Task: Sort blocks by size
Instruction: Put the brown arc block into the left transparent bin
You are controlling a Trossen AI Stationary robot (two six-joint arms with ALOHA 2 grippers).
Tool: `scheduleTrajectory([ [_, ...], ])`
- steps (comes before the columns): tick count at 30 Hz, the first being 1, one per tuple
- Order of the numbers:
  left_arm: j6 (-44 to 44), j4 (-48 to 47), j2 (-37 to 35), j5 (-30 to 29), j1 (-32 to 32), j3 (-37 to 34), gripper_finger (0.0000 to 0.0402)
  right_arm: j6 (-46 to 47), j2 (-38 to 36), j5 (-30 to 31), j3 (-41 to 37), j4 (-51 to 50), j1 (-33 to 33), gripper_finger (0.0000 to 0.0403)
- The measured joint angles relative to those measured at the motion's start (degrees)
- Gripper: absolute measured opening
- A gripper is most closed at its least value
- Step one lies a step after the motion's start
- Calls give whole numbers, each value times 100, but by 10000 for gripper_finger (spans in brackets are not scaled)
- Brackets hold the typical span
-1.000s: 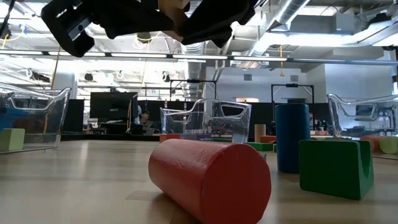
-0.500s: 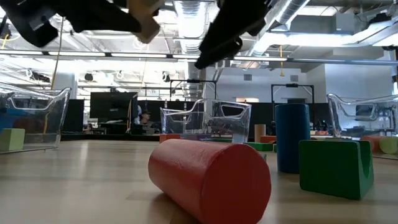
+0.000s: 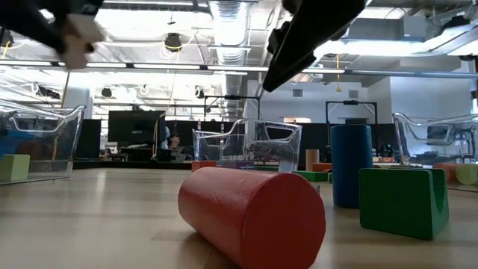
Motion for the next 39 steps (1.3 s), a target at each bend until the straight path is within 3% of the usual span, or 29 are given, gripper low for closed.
scheduleTrajectory([
  [6, -1847, -1066, -456, 972, -143, 0, 135, 105, 0, -9, 0, -29, 195, 260],
  [14, -3084, -1722, -372, 1773, -233, -100, 135, 108, 0, -9, 0, -7, 494, 260],
  [26, -3878, -1748, -167, 2440, -231, -778, 136, 96, -2, 118, 0, 71, 834, 260],
  [39, -4051, -1447, -168, 2411, -231, -802, 168, 106, 2, 149, 0, 355, 896, 260],
])
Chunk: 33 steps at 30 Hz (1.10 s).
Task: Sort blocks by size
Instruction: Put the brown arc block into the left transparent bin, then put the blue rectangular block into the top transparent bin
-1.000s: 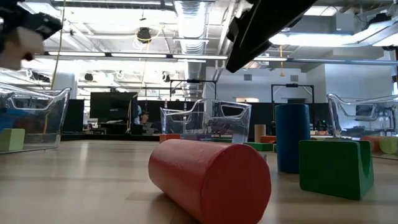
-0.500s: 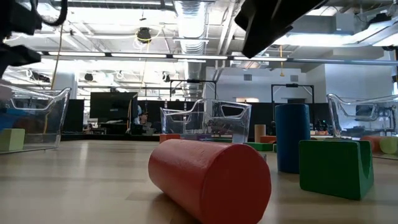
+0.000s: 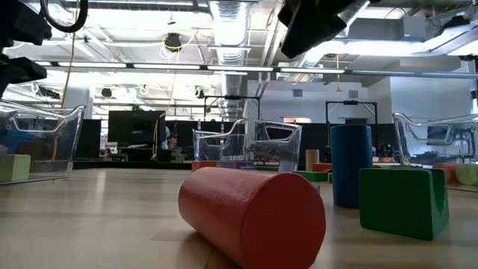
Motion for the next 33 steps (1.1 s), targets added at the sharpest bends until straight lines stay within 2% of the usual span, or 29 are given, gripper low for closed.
scheduleTrajectory([
  [19, 228, 68, -4, -124, 0, 7, 170, -151, 11, 1, 0, 58, 177, 260],
  [25, 397, 69, -4, -204, 0, 299, 170, -163, 11, 2, 0, 60, 177, 260],
  [29, 735, 237, -7, -465, 2, 555, 170, -165, 11, 1, 0, 59, 177, 260],
  [33, 1456, 1029, -7, -691, 2, 647, 170, -185, 11, 2, 0, 58, 201, 260],
])
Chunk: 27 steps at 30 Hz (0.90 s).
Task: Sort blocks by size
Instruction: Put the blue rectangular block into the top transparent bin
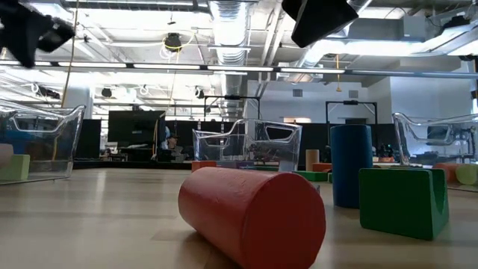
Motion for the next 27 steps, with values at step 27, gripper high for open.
scheduleTrajectory([
  [27, 2516, 2973, 466, -829, 128, -318, 170, -427, 10, 161, -710, 1190, -27, 260],
])
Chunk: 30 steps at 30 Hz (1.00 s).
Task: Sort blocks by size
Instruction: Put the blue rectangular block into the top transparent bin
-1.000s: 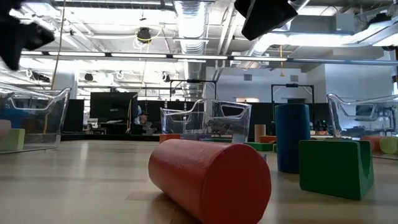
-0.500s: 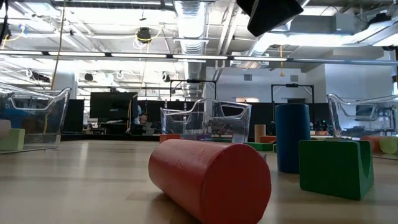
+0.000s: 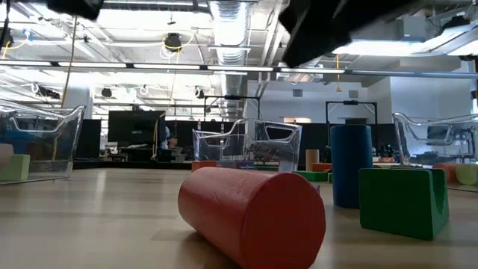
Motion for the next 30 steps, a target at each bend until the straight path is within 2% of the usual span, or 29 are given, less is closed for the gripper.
scheduleTrajectory([
  [9, 470, 795, 1096, 0, 417, -49, 170, -187, 347, -21, 22, 205, -333, 260],
  [15, 885, 1418, 1662, 1, 650, -48, 170, -250, 552, -163, 13, -188, -502, 260],
  [25, 838, 1879, 1881, 220, 972, -51, 170, -541, 554, -198, 20, -269, -502, 260],
  [30, 769, 2012, 1881, 346, 1046, -47, 170, -594, 830, -203, 24, -254, -502, 260],
])
